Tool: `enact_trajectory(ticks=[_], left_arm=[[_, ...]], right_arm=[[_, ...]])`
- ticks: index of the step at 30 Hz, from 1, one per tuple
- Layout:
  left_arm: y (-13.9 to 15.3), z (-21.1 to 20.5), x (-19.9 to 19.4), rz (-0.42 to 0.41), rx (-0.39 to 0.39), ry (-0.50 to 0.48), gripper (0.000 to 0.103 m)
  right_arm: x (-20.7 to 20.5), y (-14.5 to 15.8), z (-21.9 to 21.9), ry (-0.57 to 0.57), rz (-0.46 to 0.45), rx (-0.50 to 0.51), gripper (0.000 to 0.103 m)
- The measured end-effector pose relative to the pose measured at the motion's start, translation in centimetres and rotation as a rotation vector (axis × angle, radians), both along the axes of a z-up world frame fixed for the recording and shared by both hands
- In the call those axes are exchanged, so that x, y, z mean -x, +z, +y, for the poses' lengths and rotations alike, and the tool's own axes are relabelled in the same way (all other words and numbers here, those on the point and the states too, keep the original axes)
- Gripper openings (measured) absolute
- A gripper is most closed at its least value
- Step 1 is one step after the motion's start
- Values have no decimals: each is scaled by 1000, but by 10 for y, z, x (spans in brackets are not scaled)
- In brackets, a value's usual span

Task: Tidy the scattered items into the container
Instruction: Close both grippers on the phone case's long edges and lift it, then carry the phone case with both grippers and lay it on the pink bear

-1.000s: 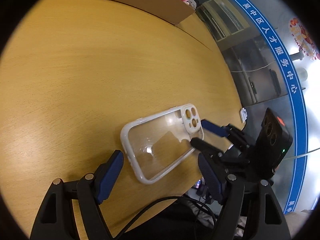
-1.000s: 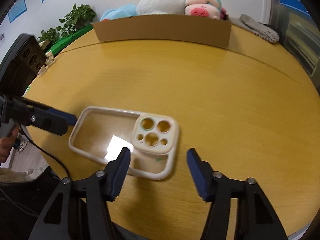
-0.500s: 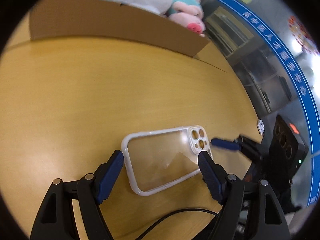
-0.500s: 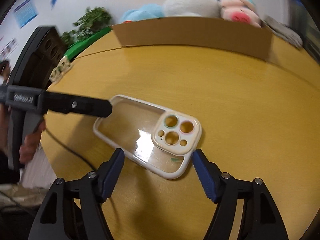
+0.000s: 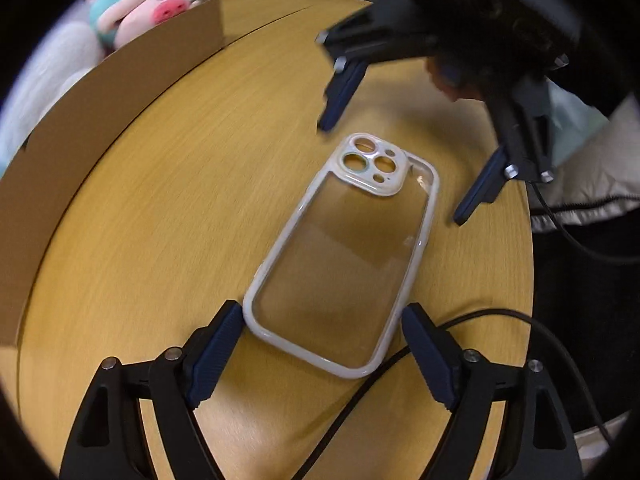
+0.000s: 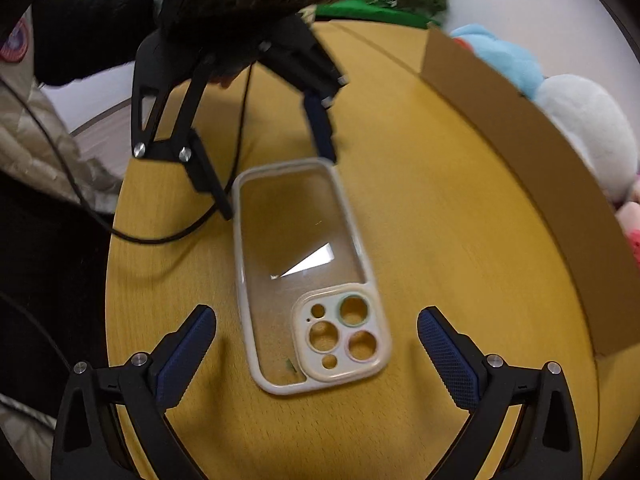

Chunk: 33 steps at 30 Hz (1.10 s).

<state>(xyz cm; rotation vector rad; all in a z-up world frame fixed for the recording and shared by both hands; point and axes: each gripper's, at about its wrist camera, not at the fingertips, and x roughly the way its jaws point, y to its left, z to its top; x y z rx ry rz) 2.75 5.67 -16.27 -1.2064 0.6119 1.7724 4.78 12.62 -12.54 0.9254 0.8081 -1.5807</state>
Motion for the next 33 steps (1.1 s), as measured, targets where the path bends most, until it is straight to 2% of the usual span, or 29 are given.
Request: enact_trajectory(ticks=[2,4,10,14,17,23,29,33], left_arm=[[-1,-1,-2,17,-9,-17,82],[-3,-1,-8,61,5,-48,81],[-2,-1,-9,79,-6,-67,79],[11,-4,-10,119,-21,-72,78],[37,-6,-8,180,-38,-71,78],[101,-14,17,323,5,-121,76],[164,-42,76,470,49,-153,75],[188,-54,124,518,60,-150,75]], right_arm=[[2,-9,-2,33,-17,-22,97],[8,-7,-2,32,-20,4,84],[19,-4,-2,53,-17,21,83],[36,24,-5,83,38,34,83],[50,48,-8,106,86,43,83],[78,95,-13,153,181,61,83],[123,148,-19,184,293,64,83],[170,183,-15,187,363,64,83]])
